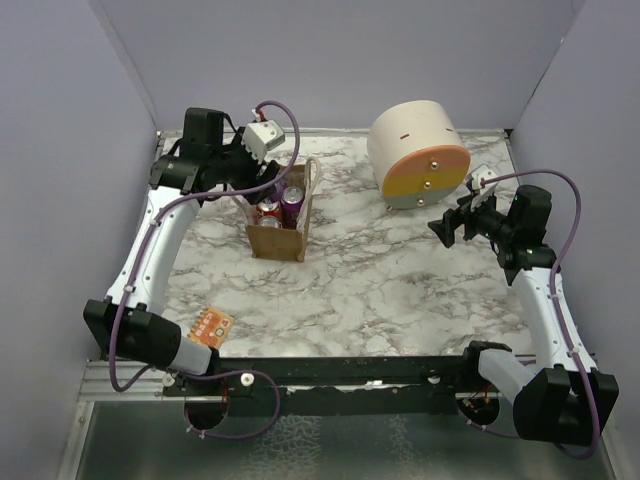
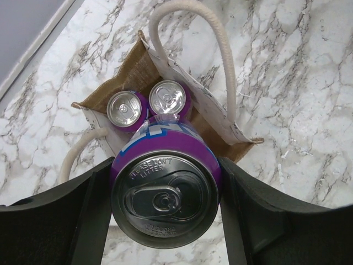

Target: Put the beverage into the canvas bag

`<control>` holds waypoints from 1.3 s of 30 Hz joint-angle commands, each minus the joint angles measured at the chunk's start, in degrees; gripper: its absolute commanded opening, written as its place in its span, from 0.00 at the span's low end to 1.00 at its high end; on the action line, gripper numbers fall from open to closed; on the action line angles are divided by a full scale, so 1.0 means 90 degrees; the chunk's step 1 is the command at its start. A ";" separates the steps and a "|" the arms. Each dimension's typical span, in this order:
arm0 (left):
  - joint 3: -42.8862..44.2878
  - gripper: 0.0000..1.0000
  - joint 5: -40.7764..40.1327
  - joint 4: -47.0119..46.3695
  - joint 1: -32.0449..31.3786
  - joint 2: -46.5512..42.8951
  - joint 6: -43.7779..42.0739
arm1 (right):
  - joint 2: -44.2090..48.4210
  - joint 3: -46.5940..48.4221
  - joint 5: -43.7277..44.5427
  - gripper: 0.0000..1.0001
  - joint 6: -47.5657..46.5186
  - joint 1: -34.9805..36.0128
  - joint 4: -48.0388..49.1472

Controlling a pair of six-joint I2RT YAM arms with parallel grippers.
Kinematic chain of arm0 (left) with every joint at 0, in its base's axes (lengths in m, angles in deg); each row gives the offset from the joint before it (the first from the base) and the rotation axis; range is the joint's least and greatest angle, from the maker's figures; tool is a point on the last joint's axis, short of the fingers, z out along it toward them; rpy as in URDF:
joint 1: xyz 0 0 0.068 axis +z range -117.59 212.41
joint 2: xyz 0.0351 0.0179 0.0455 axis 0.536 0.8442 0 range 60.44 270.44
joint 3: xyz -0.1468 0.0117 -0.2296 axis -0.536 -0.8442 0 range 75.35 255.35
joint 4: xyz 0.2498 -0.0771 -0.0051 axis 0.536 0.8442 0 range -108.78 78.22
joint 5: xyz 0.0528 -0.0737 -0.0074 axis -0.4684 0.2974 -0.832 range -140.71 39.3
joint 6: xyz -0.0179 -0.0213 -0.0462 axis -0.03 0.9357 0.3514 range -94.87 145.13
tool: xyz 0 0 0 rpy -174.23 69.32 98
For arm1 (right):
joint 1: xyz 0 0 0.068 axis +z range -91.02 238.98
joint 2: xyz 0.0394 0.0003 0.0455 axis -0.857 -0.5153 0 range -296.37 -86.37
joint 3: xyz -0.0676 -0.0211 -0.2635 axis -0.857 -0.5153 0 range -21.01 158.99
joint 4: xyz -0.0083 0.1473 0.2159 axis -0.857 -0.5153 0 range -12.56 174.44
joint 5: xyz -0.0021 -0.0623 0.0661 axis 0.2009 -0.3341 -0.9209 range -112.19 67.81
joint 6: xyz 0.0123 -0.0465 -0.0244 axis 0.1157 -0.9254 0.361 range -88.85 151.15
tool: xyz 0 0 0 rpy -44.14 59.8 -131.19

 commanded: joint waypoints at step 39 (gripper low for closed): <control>-0.0372 0.02 0.0655 -0.0670 -0.0692 0.1408 0.0057 | 0.0093 -0.0052 -0.0161 1.00 -0.0094 -0.0037 0.0161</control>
